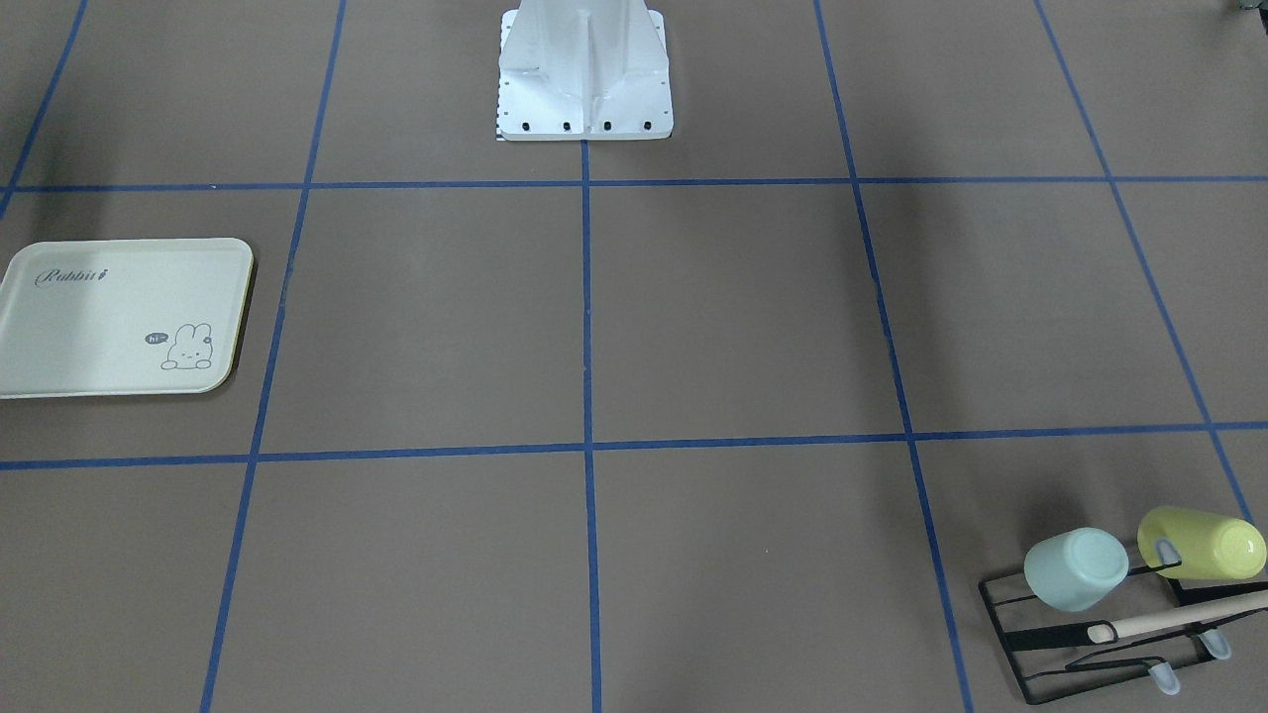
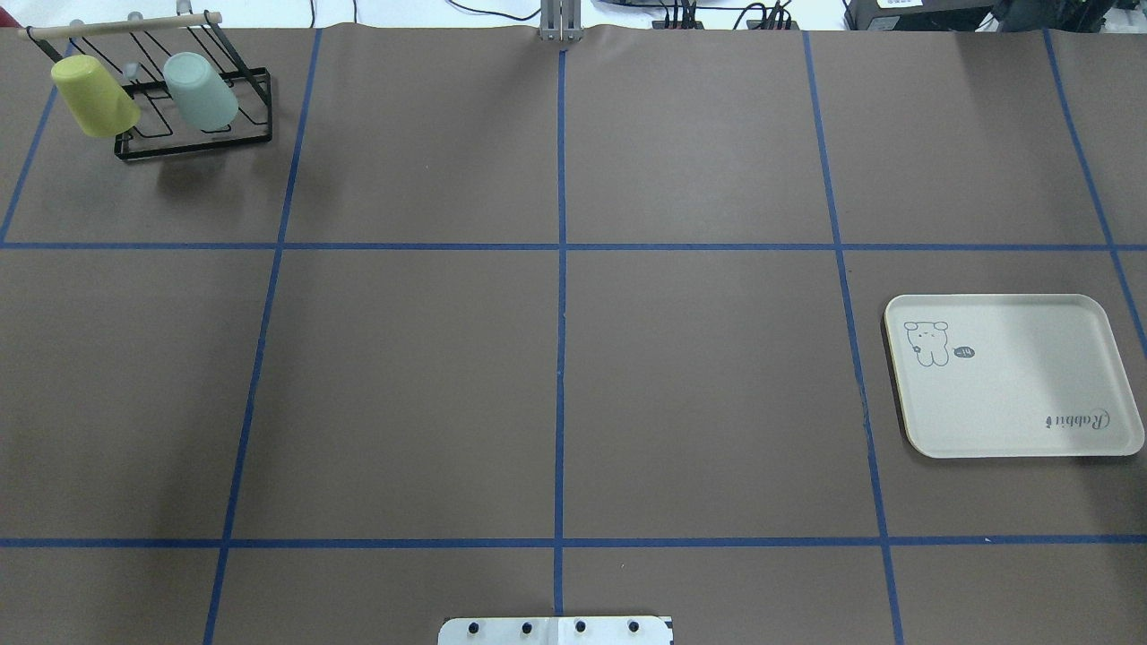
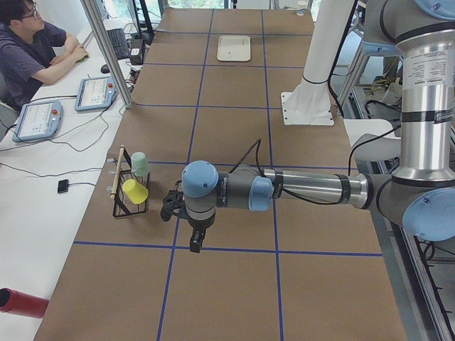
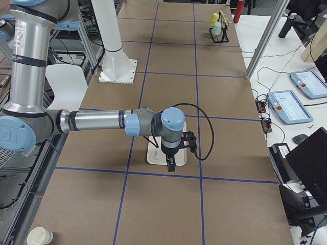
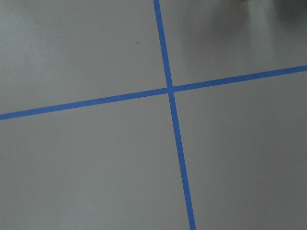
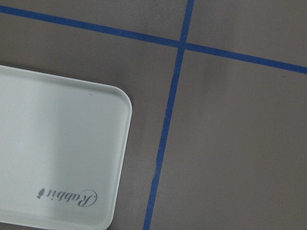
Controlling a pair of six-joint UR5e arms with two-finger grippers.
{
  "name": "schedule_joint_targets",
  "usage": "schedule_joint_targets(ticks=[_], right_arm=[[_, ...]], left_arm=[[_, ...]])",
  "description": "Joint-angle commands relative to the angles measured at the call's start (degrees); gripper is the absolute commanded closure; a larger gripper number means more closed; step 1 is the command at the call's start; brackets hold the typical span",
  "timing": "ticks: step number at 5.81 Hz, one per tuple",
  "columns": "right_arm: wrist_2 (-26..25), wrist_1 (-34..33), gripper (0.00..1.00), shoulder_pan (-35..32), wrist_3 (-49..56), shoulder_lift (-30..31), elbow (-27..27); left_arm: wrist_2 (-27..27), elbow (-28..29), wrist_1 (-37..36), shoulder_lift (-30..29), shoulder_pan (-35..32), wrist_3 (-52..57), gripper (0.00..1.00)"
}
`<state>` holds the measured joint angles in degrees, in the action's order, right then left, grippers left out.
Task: Left arm grabs green cup and hands to right arm on tray
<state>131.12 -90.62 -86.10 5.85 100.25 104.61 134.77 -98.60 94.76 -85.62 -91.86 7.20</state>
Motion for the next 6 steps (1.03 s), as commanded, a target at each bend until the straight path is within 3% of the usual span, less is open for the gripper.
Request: schedule_joint_targets(ticks=[1,2,3,5,6], right_arm=[[0.28,8.48,0.0,1.1,-0.32,-0.23,-0.63],[0.63,12.62,0.0,2.24,-1.45,-0.31,-0.29],[-0.06,12.49,0.0,5.9,-5.9,-4.93,-0.72],[-2.62,12.75,0.0,9.19,-11.46,-7.07,-0.81],[-2.62,12.75,0.0,10.5,-15.92,-9.26,-0.81]], left_arm=[[0.84,0.77,8.38,-4.0,1.84,-3.73,0.0],[4.68,1.39,10.51,-4.9,2.03,-9.34,0.0],[5.24,1.13,10.36,-5.52,2.64,-10.26,0.0],[6.12,3.67,10.35,-15.41,8.34,-14.54,0.0],[6.04,3.94,11.66,-19.46,8.45,-24.06,0.0]])
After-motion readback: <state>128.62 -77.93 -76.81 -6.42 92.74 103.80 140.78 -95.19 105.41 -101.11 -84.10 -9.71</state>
